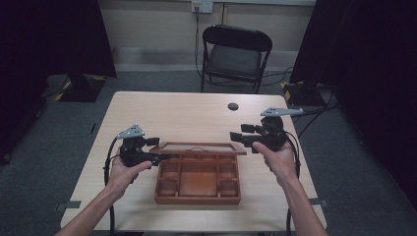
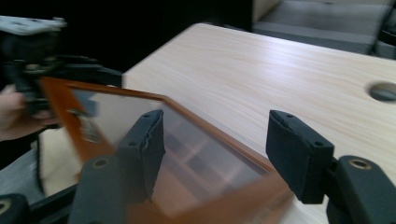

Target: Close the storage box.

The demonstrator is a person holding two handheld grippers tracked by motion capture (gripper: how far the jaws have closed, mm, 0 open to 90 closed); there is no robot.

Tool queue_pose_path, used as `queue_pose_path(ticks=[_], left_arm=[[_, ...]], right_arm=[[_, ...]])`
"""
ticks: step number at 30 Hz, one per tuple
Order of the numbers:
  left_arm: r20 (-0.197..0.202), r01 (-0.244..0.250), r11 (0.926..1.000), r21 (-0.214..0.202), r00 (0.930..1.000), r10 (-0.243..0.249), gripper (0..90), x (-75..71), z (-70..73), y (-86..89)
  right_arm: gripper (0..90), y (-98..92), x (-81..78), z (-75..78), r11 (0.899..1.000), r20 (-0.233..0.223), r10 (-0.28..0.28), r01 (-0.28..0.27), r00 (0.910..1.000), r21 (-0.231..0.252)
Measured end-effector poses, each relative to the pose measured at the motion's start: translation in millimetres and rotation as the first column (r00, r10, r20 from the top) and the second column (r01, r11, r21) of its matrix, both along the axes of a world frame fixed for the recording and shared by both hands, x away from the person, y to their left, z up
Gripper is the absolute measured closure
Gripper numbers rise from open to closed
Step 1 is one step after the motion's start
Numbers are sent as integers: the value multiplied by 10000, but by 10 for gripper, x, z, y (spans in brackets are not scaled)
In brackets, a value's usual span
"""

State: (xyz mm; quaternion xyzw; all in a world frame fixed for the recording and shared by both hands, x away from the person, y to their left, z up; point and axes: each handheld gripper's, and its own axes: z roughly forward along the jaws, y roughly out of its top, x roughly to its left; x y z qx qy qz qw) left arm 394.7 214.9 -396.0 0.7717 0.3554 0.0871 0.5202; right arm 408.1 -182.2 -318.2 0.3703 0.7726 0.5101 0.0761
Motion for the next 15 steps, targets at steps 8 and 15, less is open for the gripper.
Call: queue_pose_path(ticks=[8,15], left_arm=[[271,15,9997,237,9996,-22,159,-41,-23,7],[177,-62,9999,130,9998,60,155,-60,-75,28]], right_arm=[[444,421,-38,178,9881,67,1539,-1539,9881,17],[585,697,-22,221,9584,-137,2838,-2841,9588,-277]])
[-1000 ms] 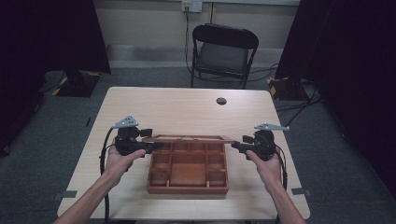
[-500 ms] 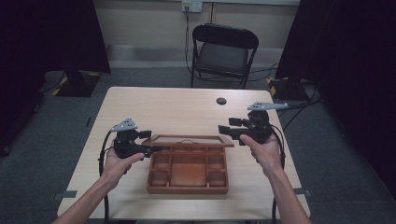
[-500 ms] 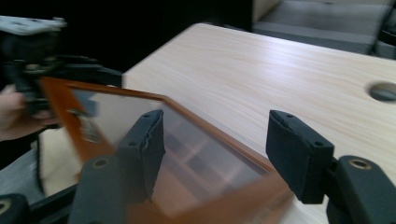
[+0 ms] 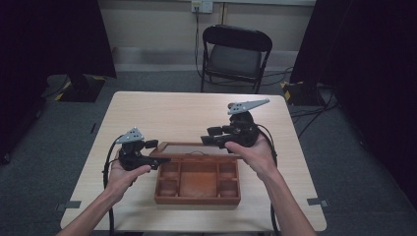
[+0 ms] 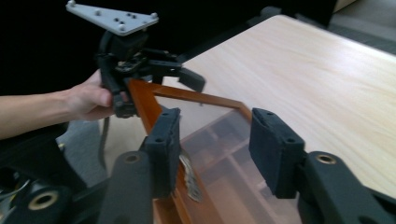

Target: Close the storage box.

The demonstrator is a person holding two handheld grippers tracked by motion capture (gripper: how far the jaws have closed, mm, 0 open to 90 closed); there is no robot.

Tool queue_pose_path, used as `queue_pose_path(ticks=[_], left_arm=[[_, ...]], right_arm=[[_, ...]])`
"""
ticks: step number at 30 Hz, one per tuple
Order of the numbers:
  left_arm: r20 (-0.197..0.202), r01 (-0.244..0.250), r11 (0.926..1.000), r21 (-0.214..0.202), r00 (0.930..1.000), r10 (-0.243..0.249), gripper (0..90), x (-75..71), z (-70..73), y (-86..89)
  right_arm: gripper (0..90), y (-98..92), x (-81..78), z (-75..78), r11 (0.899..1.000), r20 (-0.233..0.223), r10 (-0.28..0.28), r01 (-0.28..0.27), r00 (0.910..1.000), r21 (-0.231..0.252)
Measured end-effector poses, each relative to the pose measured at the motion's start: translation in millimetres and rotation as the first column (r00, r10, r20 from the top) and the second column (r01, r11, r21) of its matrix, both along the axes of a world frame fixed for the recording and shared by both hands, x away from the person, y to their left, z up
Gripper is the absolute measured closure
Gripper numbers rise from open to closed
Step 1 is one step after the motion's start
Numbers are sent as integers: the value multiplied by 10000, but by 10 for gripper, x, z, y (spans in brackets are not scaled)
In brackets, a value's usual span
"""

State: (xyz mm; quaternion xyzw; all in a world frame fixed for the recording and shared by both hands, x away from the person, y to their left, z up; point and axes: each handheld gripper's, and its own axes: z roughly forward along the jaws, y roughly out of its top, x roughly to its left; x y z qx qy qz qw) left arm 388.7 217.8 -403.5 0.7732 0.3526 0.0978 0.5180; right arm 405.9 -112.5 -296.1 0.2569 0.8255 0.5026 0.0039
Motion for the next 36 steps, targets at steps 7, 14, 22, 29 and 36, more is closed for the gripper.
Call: queue_pose_path(ticks=[7,14,22,29,36], left_arm=[[18,-12,9999,160,10000,12,156,-23,-24,-9],[20,1,9999,107,10000,-2,159,-26,-28,-7],[-37,67,9999,154,10000,-66,161,-48,-38,3],[-85,160,9997,209,9998,-158,159,-63,-58,10],[-91,187,9994,287,9998,-184,154,-78,-72,6]], right_arm=[[721,107,19,-47,9968,-462,796,-797,9958,-8],[778,159,15,-101,9913,-773,1273,-1295,9888,-249],[809,214,59,-225,9880,-1263,1304,-1395,9834,-663],[809,200,56,-284,9821,-1580,1639,-1761,9737,-665],[795,208,65,-345,9812,-2024,1679,-1835,9648,-605]])
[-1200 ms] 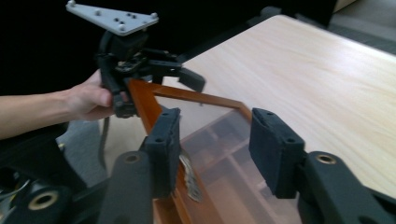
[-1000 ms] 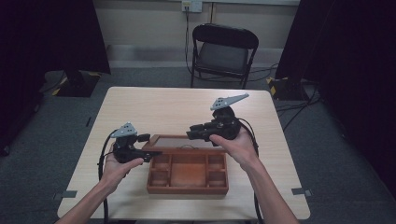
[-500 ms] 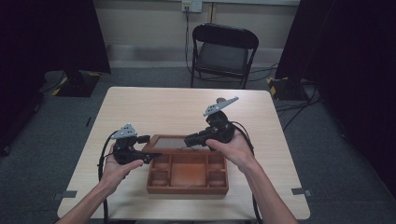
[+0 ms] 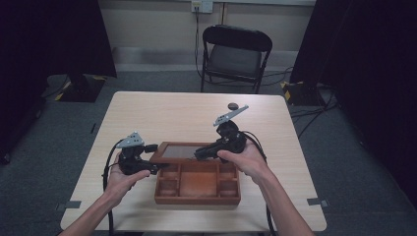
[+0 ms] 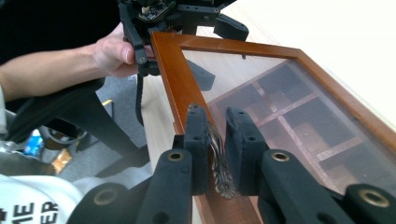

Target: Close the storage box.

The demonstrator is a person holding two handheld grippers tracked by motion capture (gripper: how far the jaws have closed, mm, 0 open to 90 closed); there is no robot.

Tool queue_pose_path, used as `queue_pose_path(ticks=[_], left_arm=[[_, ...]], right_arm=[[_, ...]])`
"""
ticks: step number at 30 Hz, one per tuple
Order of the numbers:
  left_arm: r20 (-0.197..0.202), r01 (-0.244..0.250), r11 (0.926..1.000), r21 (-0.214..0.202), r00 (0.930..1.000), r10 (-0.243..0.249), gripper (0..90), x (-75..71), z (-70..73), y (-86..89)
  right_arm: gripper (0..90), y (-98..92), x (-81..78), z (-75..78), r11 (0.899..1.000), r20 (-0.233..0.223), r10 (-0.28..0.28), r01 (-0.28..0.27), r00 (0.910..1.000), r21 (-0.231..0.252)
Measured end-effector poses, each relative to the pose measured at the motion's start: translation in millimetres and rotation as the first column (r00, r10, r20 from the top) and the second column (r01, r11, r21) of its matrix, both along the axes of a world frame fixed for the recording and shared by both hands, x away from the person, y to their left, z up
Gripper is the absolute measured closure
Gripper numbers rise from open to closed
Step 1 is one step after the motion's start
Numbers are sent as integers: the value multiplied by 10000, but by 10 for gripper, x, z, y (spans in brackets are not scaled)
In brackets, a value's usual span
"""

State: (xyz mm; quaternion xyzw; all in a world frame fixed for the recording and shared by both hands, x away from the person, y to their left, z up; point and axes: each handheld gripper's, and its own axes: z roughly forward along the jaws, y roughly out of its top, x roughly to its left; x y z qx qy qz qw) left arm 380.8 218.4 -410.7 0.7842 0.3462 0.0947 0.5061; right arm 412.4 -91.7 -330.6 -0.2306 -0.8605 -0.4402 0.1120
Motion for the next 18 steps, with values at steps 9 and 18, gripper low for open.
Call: queue_pose_path(ticks=[9,18], left_arm=[[-129,47,9998,191,9999,-45,156,-11,-34,41],[-453,-286,9996,-16,9986,285,156,53,-53,161]], right_arm=[[820,39,-5,-34,9995,-187,286,-288,9994,-99],[823,56,-23,-25,9996,114,247,-246,9996,-113]])
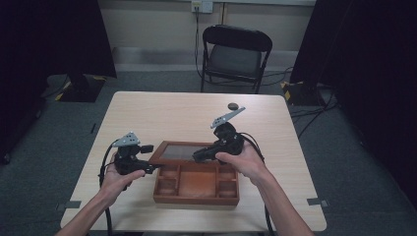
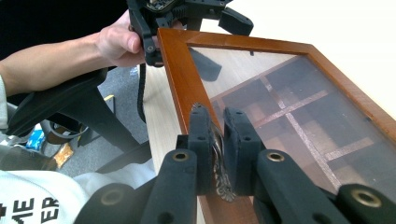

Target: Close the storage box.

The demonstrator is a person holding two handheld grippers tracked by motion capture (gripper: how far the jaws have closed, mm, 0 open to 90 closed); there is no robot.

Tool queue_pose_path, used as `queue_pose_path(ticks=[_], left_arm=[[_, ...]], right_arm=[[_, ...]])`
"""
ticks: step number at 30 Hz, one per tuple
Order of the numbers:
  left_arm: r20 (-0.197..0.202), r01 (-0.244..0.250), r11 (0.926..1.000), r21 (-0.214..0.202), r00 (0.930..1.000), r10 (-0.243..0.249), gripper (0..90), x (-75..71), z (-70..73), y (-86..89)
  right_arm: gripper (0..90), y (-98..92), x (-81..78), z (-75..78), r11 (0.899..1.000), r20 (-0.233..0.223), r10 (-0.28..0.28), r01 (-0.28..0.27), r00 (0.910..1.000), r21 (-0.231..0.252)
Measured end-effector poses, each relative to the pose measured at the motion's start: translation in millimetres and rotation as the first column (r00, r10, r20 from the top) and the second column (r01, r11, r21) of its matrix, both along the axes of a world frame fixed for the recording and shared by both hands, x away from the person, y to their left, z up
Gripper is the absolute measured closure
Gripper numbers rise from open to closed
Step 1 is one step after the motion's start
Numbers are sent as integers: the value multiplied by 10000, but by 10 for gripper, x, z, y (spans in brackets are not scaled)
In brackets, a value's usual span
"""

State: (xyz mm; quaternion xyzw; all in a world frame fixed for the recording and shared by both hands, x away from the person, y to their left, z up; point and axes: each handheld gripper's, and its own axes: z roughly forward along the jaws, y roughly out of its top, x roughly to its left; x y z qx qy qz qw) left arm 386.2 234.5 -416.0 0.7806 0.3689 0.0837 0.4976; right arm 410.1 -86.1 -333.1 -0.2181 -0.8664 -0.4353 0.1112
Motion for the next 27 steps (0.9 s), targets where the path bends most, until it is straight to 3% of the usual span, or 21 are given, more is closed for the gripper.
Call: queue_pose_path(ticks=[10,16,20,22,27], left_arm=[[-426,-418,9991,121,9982,422,166,130,-97,206],[-511,-719,9966,404,9960,739,174,183,-127,306],[-470,-1039,9940,326,9933,1054,178,206,-127,380],[-605,-1109,9938,45,9920,1110,179,222,-133,415],[-529,-1326,9909,220,9896,1336,179,239,-133,449]], right_arm=[[824,-19,-11,1,9999,67,51,-50,10000,-95],[824,-9,-29,-15,9998,84,118,-116,9999,-179],[824,-3,-41,-24,9995,107,165,-162,9998,-262],[824,2,-46,-35,9994,104,205,-202,9997,-265],[824,19,-72,-72,9988,100,356,-352,9993,-351]])
